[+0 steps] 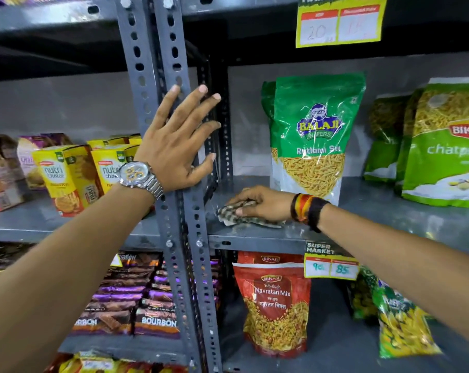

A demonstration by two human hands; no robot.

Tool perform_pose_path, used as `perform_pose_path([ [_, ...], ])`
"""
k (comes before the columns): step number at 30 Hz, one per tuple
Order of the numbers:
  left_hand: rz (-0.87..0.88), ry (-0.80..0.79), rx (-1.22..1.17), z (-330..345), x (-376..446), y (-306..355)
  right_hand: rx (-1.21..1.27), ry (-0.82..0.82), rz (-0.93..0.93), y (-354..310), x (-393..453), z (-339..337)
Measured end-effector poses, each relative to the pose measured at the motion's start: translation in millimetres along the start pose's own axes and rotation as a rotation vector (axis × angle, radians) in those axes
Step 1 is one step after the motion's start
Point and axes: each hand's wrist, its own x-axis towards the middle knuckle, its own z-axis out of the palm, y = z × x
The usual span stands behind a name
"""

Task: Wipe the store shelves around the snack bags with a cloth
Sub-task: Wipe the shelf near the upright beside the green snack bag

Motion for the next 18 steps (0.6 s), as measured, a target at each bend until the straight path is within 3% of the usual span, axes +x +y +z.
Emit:
perform_pose_path([
  [7,-0.011,-0.027,0.006,-5.4,0.3,1.9,-0.093,0.071,0.050,-16.9,3.2,1.4],
  [14,-0.017,0.004,0.021,-2.3,-1.3,1.7,-0.044,-0.181,-0.112,-15.9,-44.7,2.2],
  [18,-0.008,-0.007,0.013,-4.6,0.9,2.8,-0.054,0.077,-0.011,-14.5,-30.9,-6.1],
])
